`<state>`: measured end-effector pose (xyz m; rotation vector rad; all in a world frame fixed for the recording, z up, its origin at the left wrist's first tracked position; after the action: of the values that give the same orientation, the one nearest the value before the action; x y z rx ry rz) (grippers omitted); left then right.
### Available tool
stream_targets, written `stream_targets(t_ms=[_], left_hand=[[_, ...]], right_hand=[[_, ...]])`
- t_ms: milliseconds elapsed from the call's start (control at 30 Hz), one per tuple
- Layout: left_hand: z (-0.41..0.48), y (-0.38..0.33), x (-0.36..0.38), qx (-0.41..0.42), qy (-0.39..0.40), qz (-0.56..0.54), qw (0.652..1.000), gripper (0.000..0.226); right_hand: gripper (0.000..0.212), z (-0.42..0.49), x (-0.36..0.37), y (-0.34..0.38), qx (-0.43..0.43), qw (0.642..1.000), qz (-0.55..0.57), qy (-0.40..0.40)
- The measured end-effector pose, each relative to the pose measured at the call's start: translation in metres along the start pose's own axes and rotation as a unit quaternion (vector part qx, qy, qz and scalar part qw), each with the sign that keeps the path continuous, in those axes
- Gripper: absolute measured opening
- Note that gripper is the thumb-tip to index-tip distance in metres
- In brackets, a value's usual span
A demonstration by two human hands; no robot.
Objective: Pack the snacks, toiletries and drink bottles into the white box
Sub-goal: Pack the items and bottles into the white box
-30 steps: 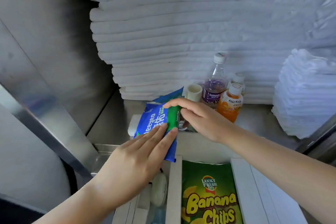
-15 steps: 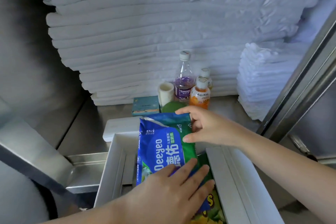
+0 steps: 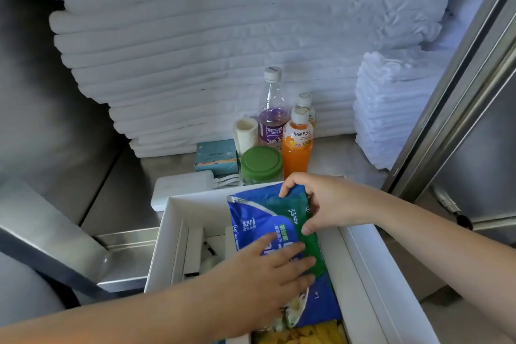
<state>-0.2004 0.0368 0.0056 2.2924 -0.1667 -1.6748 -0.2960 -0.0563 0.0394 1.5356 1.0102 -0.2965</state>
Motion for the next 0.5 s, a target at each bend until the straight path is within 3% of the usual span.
stream_targets(t_ms=[167, 267, 500], left_hand=[[-0.011, 0.037, 0.010, -0.101, -0.025, -0.093, 0.990, 0.070], [-0.022, 0.059, 0.021, -0.187, -0.001, -0.148, 0.971, 0.078], [-0.025, 0.059, 0.041, -0.217, 0.064, -0.194, 0.954, 0.095]], right_hand=[[0.043, -0.002, 0.011, -0.011, 0.036, 0.991, -0.120, 0.041], [0.020, 0.000, 0.020, -0.019, 0.061, 0.990, -0.100, 0.073], [0.029, 0.004, 0.026, -0.022, 0.080, 0.987, -0.101, 0.092]])
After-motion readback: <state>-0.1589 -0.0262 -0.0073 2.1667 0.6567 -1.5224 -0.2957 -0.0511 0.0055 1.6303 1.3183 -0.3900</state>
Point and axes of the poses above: each hand's wrist, its own z-axis towards the middle knuckle, its own x-axis out of the palm, y = z × x, the point moved 9 cm from there along z, towards the middle knuckle, and after that the axes turned 1 degree about x, right-handed, at the moved point
